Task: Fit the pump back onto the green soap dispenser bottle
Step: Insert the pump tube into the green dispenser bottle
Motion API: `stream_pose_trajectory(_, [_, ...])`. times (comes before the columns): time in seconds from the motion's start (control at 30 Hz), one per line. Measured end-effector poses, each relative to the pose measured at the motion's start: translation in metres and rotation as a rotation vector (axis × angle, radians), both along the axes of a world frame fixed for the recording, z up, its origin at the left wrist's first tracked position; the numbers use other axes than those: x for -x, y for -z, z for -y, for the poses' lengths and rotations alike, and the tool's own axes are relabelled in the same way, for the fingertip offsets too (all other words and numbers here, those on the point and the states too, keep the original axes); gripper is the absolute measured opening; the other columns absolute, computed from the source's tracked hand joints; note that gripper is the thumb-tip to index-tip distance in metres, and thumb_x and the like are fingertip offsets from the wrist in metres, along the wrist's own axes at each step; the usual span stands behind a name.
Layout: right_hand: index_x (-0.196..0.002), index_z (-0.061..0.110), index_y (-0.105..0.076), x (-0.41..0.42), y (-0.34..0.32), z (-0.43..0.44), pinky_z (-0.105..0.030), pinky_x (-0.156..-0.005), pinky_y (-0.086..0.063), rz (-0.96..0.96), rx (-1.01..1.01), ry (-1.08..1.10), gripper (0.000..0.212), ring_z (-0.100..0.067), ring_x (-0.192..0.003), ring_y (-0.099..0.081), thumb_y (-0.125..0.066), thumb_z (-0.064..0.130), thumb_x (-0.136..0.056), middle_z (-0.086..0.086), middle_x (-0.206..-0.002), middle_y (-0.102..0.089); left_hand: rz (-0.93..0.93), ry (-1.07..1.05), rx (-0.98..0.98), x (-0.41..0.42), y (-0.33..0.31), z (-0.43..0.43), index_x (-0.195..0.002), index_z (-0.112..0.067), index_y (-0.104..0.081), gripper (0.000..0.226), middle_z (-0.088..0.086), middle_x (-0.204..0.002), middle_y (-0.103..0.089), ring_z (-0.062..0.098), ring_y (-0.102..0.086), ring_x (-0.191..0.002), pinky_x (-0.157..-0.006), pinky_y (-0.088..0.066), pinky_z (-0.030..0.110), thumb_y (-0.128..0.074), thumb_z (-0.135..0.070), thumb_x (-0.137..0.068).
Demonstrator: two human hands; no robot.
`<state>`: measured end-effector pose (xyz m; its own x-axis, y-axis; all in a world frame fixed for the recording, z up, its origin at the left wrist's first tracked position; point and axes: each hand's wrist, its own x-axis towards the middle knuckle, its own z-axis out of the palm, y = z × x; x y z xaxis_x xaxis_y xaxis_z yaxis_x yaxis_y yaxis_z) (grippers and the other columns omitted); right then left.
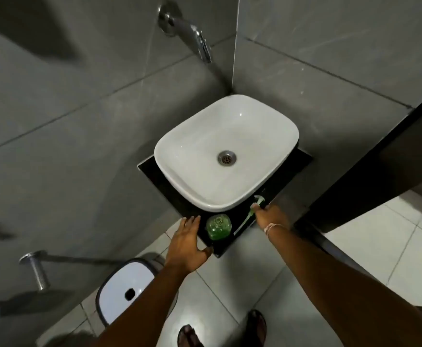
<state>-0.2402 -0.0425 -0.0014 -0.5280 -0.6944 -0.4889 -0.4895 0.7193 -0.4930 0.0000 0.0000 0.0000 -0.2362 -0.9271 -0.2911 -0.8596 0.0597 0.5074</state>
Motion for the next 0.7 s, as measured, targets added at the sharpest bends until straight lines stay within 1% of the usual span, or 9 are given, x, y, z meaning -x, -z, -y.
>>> stream_pose_trajectory(0.1, [-0.107,0.003,-0.067,-0.002,0.011,0.013,-0.039,-0.087,-0.046,0.118,0.027,0.144,0.055,-0.041,-0.113,-0.06,-0.063,0.053,-0.083,-0.022,-0.121,-0.066,-0.111,-0.092,-0.031,0.011,0.014,0.004,-0.15,-0.022,-0.027,0.093,0.007,-0.157,-0.035,0.023,-0.018,-0.149,-0.118,-0.029,0.04,-0.074,-0.048,-0.074])
stream_pose_trajectory(0.17, [-0.091,0.006,-0.07,-0.003,0.016,0.019,-0.035,-0.076,-0.045,0.161,0.028,0.185,0.049,-0.038,-0.102,-0.065,-0.068,0.053,-0.079,-0.02,-0.11,-0.071,-0.144,-0.16,-0.064,0.017,0.018,0.005,-0.145,-0.028,-0.036,0.088,0.009,-0.153,-0.041,0.024,-0.025,-0.147,-0.115,-0.033,0.039,-0.077,-0.05,-0.07])
stream_pose_trajectory(0.2, [-0.087,0.006,-0.07,-0.004,0.018,0.021,-0.032,-0.072,-0.043,0.168,0.02,0.193,0.048,-0.037,-0.098,-0.066,-0.07,0.053,-0.077,-0.018,-0.105,-0.072,-0.158,-0.191,-0.082,0.019,0.02,0.004,-0.142,-0.031,-0.039,0.086,0.01,-0.15,-0.045,0.026,-0.031,-0.144,-0.113,-0.036,0.039,-0.078,-0.05,-0.069])
stream_pose_trajectory(0.27, [-0.087,0.006,-0.071,-0.003,0.024,0.024,-0.03,-0.069,-0.041,0.154,0.017,0.202,0.048,-0.034,-0.091,-0.066,-0.073,0.053,-0.074,-0.013,-0.091,-0.069,-0.197,-0.242,-0.095,0.021,0.023,0.005,-0.138,-0.034,-0.044,0.084,0.012,-0.142,-0.051,0.03,-0.041,-0.136,-0.108,-0.041,0.041,-0.082,-0.049,-0.064])
stream_pose_trajectory(0.33, [-0.083,0.009,-0.069,-0.003,0.029,0.024,-0.029,-0.068,-0.041,0.17,0.016,0.219,0.042,-0.029,-0.078,-0.061,-0.075,0.05,-0.073,-0.007,-0.079,-0.059,-0.244,-0.284,-0.103,0.022,0.026,0.007,-0.136,-0.034,-0.046,0.086,0.012,-0.136,-0.054,0.03,-0.048,-0.127,-0.104,-0.045,0.043,-0.085,-0.049,-0.061])
stream_pose_trajectory(0.4, [-0.066,0.015,-0.063,-0.002,0.036,0.024,-0.028,-0.067,-0.041,0.179,0.025,0.215,0.034,-0.025,-0.068,-0.055,-0.076,0.046,-0.073,-0.005,-0.074,-0.059,-0.292,-0.307,-0.107,0.025,0.029,0.01,-0.135,-0.033,-0.048,0.087,0.01,-0.132,-0.057,0.028,-0.052,-0.123,-0.101,-0.048,0.045,-0.086,-0.05,-0.059])
stream_pose_trajectory(0.47, [-0.056,0.017,-0.057,-0.001,0.041,0.024,-0.029,-0.067,-0.043,0.192,0.047,0.233,0.036,-0.025,-0.067,-0.055,-0.076,0.043,-0.073,-0.006,-0.073,-0.062,-0.333,-0.307,-0.107,0.027,0.029,0.013,-0.133,-0.033,-0.05,0.086,0.005,-0.128,-0.062,0.025,-0.056,-0.118,-0.098,-0.051,0.045,-0.087,-0.049,-0.057])
stream_pose_trajectory(0.6, [-0.054,0.018,-0.052,0.0,0.043,0.02,-0.033,-0.069,-0.047,0.239,0.082,0.323,0.034,-0.029,-0.071,-0.057,-0.077,0.036,-0.069,-0.006,-0.07,-0.06,-0.396,-0.31,-0.105,0.028,0.031,0.014,-0.123,-0.035,-0.057,0.073,-0.005,-0.111,-0.072,0.017,-0.065,-0.105,-0.091,-0.056,0.039,-0.09,-0.039,-0.058])
stream_pose_trajectory(0.7, [-0.058,0.014,-0.059,0.0,0.037,0.007,-0.034,-0.067,-0.047,0.349,0.145,0.448,0.028,-0.027,-0.064,-0.057,-0.077,0.033,-0.066,-0.006,-0.067,-0.061,-0.402,-0.299,-0.112,0.025,0.031,0.01,-0.122,-0.035,-0.06,0.069,-0.008,-0.104,-0.073,0.014,-0.067,-0.101,-0.083,-0.053,0.024,-0.09,-0.037,-0.06])
